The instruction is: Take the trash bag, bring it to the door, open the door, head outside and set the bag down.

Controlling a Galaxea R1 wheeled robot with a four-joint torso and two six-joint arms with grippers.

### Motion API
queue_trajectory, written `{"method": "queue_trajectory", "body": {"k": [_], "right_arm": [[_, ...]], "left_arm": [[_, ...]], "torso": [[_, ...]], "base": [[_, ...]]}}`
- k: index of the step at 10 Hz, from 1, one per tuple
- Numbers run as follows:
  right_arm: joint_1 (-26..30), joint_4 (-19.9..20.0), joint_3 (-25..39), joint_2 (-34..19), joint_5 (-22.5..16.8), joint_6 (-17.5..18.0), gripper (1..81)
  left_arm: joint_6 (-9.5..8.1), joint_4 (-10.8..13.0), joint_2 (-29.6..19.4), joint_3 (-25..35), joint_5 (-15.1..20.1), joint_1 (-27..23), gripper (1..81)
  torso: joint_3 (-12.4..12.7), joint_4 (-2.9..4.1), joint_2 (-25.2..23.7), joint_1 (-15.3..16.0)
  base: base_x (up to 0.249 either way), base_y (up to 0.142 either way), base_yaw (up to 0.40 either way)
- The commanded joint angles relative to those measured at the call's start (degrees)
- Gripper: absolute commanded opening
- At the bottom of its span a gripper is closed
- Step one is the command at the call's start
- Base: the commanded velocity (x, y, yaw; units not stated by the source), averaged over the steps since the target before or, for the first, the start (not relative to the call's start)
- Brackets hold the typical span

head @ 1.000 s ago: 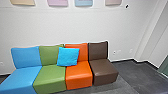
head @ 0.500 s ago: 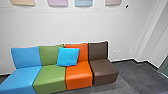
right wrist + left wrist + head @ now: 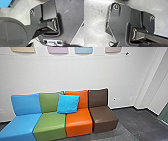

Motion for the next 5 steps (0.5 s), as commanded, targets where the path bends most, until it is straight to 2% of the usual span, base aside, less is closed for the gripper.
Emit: {"method": "queue_trajectory", "body": {"k": [1,3,4,5], "right_arm": [[2.2,0.4,10.4,-8.3,-5.2,0.4,81.1],[2.2,0.2,19.8,-14.4,-2.7,0.4,81.1],[2.7,0.3,22.7,-16.8,-2.4,0.5,81.1],[2.9,0.5,23.5,-18.5,-2.1,1.3,81.1]], "left_arm": [[-1.18,-1.7,-8.2,9.7,3.9,-4.0,81.1],[-1.28,-5.5,-12.0,11.9,4.6,-7.0,81.1],[-1.27,-8.0,-14.0,12.8,5.3,-8.5,81.1],[-1.28,-9.4,-15.7,14.0,7.0,-10.4,81.1]], "torso": [[-5.3,0.00,-5.6,3.6],[-8.3,0.00,-9.0,5.7],[-15.1,0.00,-16.2,10.3],[-12.2,0.00,-13.1,8.3]], "base": [[0.000,0.000,0.000],[0.000,0.000,0.000],[0.000,0.000,0.000],[0.000,0.000,0.000]]}}
